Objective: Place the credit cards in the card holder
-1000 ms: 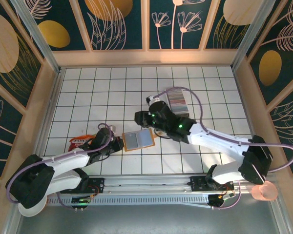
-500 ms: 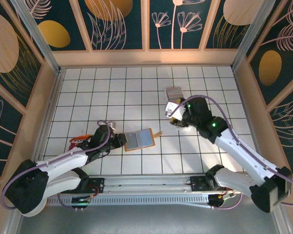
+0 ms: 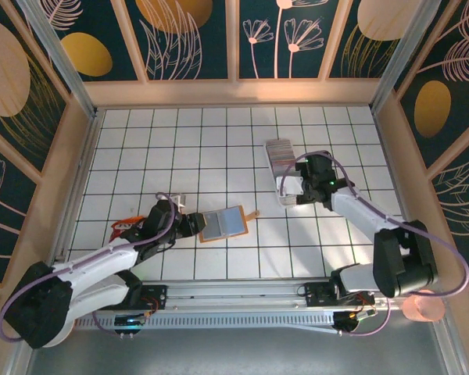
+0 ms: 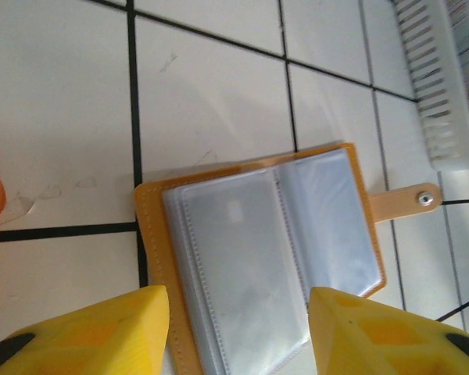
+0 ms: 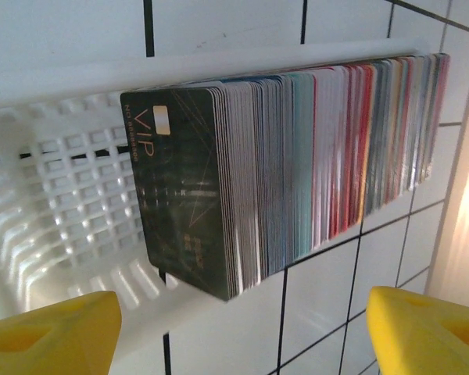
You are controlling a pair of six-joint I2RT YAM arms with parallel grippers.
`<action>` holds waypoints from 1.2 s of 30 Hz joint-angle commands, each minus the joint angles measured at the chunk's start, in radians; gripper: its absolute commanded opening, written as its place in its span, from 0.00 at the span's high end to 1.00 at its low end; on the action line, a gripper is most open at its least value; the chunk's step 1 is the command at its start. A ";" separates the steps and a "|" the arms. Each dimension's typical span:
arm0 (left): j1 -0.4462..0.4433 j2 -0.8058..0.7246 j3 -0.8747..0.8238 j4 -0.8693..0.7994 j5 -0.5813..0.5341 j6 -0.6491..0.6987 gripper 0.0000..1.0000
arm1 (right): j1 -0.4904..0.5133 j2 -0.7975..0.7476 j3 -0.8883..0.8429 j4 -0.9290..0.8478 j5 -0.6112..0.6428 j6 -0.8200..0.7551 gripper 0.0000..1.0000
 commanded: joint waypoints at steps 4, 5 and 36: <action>-0.006 -0.082 -0.034 -0.025 -0.014 0.029 0.47 | 0.006 0.104 0.068 0.089 -0.021 -0.057 0.24; -0.006 -0.085 -0.035 -0.029 -0.021 0.026 0.47 | 0.010 0.121 0.073 0.095 -0.021 -0.059 0.26; -0.006 -0.009 -0.038 0.022 0.031 -0.014 0.49 | 0.042 0.076 0.074 0.049 -0.024 -0.077 0.74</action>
